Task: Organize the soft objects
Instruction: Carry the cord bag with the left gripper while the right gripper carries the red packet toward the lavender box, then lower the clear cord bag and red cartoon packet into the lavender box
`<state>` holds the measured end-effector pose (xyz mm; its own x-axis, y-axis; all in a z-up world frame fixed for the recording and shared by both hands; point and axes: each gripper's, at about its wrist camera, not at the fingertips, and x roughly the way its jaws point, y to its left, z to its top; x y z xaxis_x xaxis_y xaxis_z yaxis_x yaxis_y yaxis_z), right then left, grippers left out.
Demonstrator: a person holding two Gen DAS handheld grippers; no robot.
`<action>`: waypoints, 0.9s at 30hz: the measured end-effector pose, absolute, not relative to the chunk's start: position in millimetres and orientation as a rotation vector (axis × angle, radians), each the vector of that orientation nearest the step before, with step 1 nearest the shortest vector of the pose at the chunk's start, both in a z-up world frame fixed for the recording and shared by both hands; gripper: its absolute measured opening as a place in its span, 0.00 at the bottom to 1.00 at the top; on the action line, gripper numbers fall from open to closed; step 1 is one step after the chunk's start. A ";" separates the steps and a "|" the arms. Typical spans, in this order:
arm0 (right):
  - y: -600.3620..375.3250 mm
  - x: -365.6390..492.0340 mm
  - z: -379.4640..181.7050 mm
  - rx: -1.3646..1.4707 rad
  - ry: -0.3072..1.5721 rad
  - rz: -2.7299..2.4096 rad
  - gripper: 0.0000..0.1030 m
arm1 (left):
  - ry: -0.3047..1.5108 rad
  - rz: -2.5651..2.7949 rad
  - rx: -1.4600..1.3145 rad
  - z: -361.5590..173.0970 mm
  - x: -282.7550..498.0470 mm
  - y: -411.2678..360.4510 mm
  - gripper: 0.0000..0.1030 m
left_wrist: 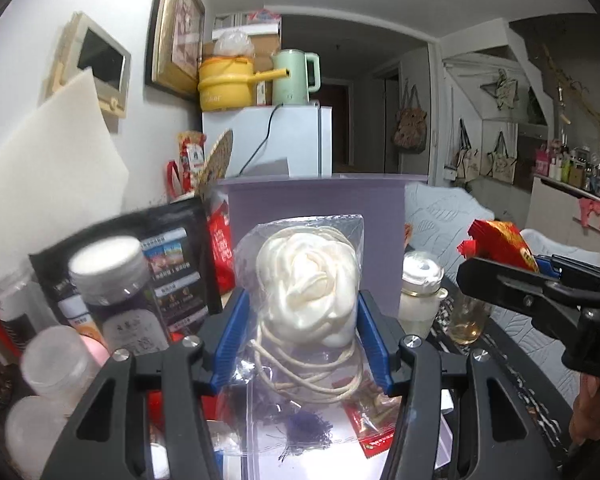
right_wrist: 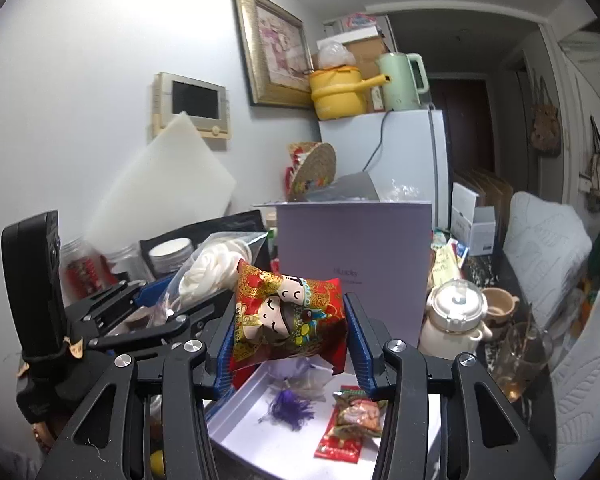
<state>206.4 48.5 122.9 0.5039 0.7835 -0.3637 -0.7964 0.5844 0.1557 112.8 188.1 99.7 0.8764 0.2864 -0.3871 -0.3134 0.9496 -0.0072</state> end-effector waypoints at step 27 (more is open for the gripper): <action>93.3 297.0 12.1 -0.115 0.730 0.851 0.45 | 0.743 0.330 -0.059 -13.5 208.2 205.4 0.52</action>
